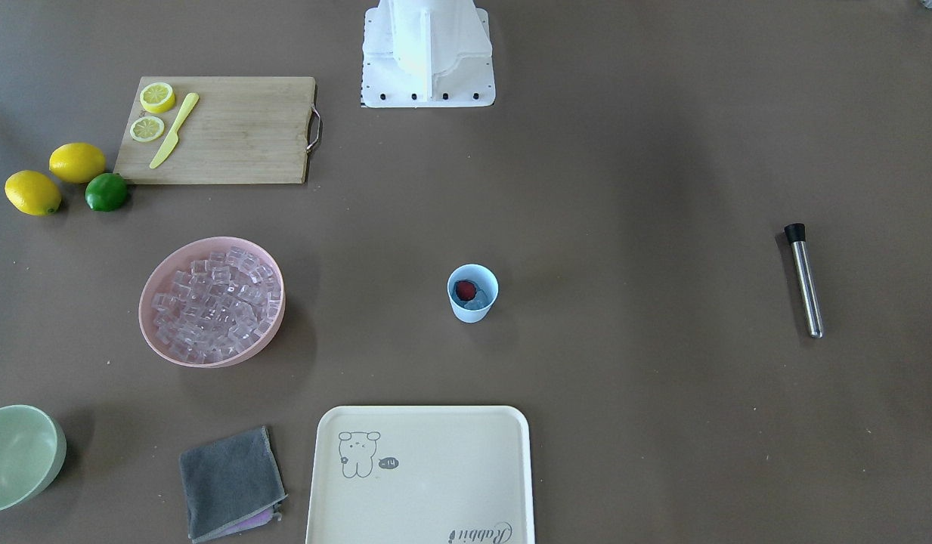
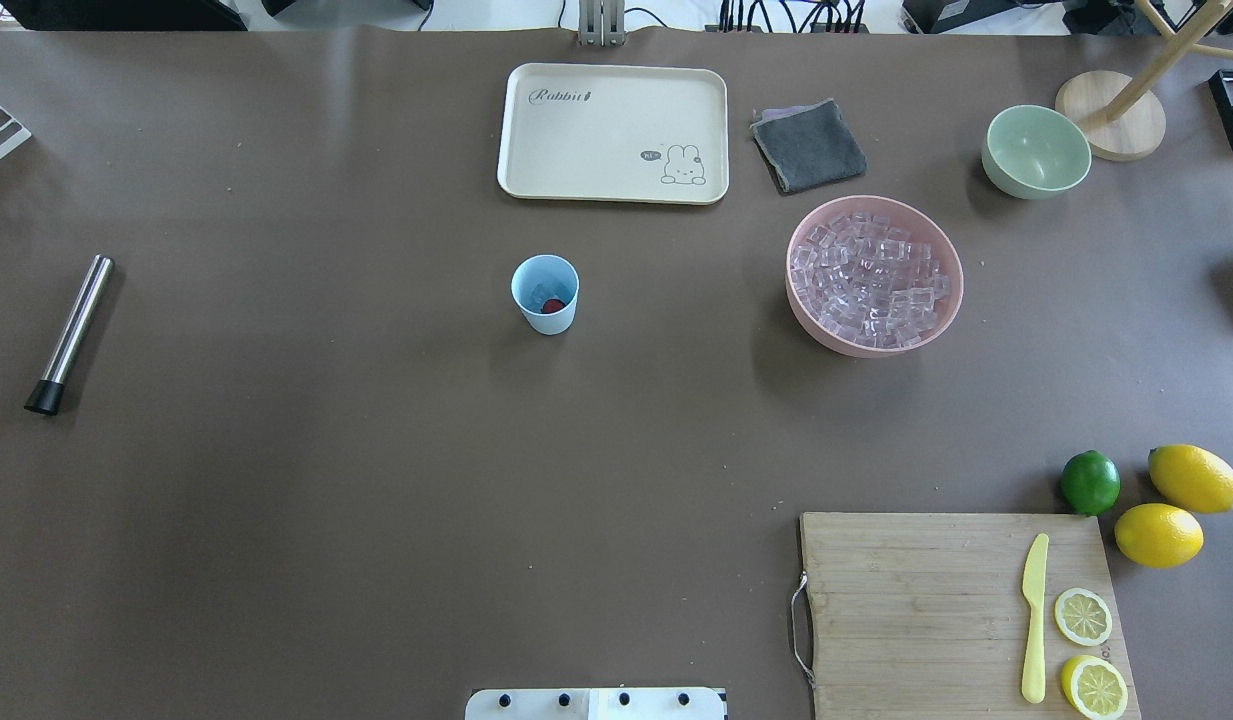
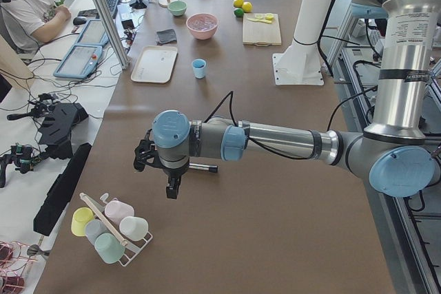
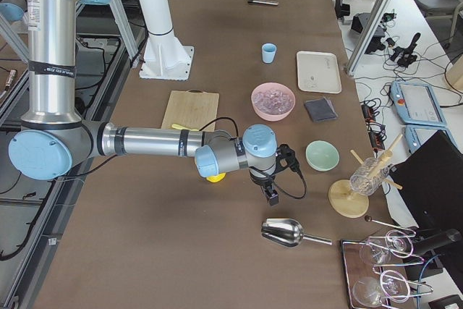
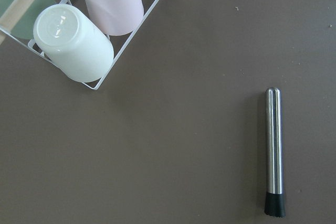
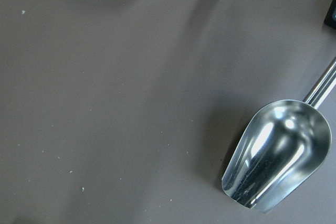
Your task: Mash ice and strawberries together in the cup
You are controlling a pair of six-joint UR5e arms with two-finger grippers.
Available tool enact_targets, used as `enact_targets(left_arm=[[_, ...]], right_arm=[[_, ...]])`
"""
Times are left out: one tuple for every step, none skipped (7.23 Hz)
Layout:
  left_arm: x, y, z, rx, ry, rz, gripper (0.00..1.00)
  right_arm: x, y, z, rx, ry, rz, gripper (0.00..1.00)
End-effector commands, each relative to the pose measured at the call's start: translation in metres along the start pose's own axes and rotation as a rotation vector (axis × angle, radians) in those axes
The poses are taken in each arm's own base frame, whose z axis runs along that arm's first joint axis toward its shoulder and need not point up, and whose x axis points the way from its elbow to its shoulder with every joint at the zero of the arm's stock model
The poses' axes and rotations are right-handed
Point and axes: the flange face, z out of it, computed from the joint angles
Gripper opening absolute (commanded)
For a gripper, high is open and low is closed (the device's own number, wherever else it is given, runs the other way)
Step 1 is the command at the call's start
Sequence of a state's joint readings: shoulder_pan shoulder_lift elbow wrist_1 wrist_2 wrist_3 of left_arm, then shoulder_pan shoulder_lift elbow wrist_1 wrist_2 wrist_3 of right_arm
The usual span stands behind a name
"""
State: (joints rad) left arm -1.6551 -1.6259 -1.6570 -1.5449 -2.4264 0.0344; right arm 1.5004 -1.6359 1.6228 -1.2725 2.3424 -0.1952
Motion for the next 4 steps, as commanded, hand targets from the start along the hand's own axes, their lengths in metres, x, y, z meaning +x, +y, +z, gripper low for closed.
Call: enact_targets(left_arm=[[0.008, -0.015, -0.011, 0.024, -0.064, 0.025, 0.98], [0.005, -0.015, -0.010, 0.020, -0.080, 0.023, 0.98], [0.007, -0.016, -0.012, 0.025, -0.081, 0.026, 0.98], [0.008, -0.016, -0.006, 0.015, -0.078, 0.031, 0.98]], right_arm=[[0.001, -0.066, -0.048, 0.024, 0.009, 0.047, 0.99], [0.001, -0.077, -0.056, 0.014, 0.020, 0.051, 0.99], [-0.001, -0.084, -0.059, 0.018, 0.018, 0.047, 0.99], [-0.003, -0.091, -0.057, 0.013, 0.018, 0.041, 0.99]])
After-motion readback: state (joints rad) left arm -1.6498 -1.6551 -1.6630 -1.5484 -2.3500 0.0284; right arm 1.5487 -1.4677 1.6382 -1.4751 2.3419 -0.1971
